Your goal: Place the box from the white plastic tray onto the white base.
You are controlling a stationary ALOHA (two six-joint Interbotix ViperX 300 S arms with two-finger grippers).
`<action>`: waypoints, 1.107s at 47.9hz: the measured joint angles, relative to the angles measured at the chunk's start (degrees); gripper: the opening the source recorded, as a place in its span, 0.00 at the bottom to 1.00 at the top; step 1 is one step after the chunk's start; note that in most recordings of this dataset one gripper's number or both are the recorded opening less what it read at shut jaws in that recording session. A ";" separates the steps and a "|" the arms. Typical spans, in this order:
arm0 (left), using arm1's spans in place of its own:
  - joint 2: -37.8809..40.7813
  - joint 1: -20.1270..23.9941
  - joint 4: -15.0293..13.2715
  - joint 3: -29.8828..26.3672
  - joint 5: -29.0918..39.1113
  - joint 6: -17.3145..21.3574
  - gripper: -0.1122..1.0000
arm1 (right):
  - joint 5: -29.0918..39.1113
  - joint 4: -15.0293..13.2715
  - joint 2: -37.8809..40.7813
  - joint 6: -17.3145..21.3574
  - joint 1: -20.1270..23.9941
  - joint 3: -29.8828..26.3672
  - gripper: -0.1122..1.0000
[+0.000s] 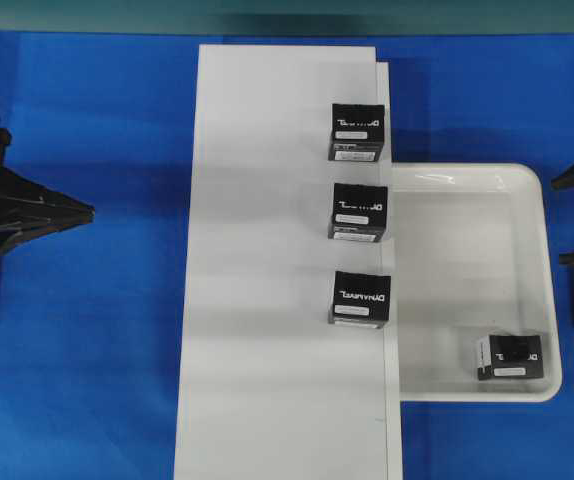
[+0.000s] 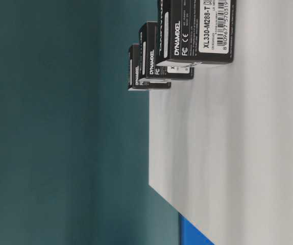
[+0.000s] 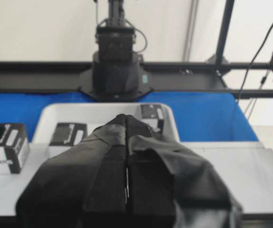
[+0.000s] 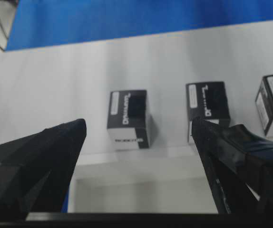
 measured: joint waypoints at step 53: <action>-0.79 -2.29 -0.09 1.67 0.97 -0.09 0.04 | -0.97 0.09 -1.58 1.58 -0.09 2.29 1.00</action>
